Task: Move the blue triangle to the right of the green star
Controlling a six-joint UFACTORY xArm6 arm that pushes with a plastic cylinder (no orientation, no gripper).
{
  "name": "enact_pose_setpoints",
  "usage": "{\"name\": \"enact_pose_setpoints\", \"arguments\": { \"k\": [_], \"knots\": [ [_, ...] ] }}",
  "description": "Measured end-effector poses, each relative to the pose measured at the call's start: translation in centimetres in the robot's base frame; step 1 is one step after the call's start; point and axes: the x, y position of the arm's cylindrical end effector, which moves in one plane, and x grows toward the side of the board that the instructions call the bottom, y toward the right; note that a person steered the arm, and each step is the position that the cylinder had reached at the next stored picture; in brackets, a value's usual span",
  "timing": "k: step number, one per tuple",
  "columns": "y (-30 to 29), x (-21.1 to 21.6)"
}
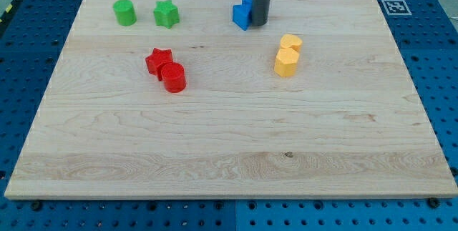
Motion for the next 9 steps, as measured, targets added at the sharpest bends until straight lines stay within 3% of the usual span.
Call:
{"name": "enact_pose_setpoints", "arguments": {
  "k": [2,5,9],
  "knots": [
    [-2.7,0.0],
    [-0.4,-1.3],
    [-7.6,-1.3]
  ]
}}
